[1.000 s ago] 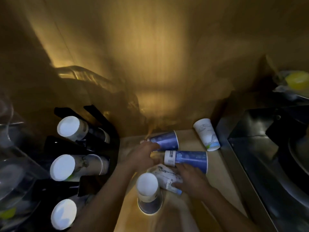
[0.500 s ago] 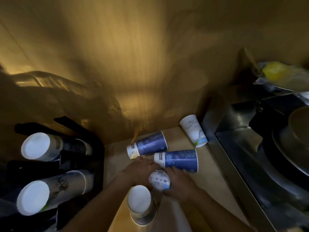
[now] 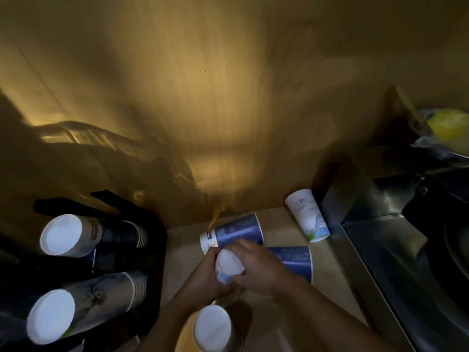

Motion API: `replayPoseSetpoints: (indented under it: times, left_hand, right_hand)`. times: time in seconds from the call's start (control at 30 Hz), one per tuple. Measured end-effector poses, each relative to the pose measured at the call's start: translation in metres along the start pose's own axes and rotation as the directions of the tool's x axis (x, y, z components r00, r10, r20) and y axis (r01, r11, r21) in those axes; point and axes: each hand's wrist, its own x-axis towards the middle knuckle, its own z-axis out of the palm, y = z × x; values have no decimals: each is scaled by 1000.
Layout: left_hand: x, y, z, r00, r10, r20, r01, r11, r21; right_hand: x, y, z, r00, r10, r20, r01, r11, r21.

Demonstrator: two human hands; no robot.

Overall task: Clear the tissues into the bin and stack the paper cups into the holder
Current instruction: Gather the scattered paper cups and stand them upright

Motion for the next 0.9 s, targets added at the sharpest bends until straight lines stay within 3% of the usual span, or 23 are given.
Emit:
replayPoseSetpoints:
  times: [0.13,0.2,0.3,0.43,0.6,0.7,0.9]
  left_hand:
    - [-4,-13,6,990,-40,-136,17,987,-163]
    - [-7,-16,9,978,-32,-204,-20,969,-247]
    - [-10,-8,6,967,-9,-254,-66,956,-285]
    - [-6,-6,10,947,-8,-321,-77,965,-252]
    - [-1,-20,13,957,-50,-285,-26,966,-257]
    - [2,-23,14,961,-50,-271,-29,960,-278]
    - [3,-15,16,957,-64,-282,-30,948,-317]
  right_hand:
    - [9,5,-4,998,-65,10,65,998,5]
    - [12,15,-14,996,-64,-56,64,998,-1]
    - [17,42,-33,966,64,-251,-67,998,-4]
    - [27,92,-52,843,279,-461,-309,951,9]
    - [25,149,-51,764,462,-451,-590,783,-197]
    - [25,163,-43,752,482,-450,-624,741,-249]
    - [28,167,-33,721,590,-363,-674,718,-173]
